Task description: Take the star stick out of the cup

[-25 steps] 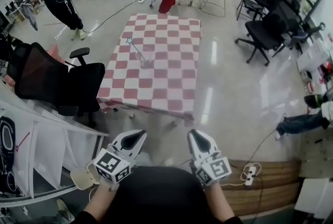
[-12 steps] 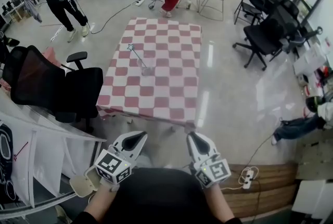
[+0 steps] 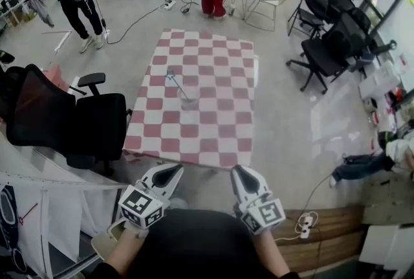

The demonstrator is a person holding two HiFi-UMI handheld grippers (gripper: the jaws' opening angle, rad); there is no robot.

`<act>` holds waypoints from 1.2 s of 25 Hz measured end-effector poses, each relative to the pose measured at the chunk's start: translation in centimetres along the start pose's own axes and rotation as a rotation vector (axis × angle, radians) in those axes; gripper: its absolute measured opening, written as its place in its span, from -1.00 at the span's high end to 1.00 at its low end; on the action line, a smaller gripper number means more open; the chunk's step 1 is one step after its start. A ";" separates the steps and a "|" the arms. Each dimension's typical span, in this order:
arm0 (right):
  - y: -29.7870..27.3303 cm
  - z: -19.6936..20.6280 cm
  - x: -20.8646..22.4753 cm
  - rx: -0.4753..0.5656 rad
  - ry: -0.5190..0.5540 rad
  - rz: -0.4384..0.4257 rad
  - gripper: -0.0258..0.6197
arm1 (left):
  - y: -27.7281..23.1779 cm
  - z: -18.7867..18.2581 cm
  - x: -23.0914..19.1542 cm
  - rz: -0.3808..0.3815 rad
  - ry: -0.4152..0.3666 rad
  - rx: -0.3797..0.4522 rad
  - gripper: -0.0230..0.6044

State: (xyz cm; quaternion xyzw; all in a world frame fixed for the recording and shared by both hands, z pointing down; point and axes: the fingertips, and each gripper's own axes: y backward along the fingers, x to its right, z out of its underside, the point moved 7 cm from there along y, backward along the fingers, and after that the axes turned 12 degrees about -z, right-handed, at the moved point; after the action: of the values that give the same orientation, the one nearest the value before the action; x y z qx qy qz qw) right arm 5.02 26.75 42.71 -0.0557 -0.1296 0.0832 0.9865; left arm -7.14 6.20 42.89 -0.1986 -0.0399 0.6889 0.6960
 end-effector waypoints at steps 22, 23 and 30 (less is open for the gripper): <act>-19.8 -1.8 -0.7 -0.046 0.101 0.004 0.78 | 0.2 -2.2 -17.5 -0.018 0.032 0.026 0.80; -20.3 -1.9 -0.6 -0.053 0.101 -0.004 0.78 | 0.4 -2.2 -17.8 -0.028 0.037 0.027 0.80; -23.3 -2.6 1.6 -0.109 0.116 -0.055 0.78 | 0.5 -2.4 -18.8 -0.117 0.075 0.023 0.80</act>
State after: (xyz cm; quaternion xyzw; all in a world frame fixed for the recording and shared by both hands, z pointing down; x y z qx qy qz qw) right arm 10.76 4.03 43.69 -0.1107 -0.0782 0.0456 0.9897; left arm -7.74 -12.65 44.59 -0.2136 -0.0171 0.6396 0.7382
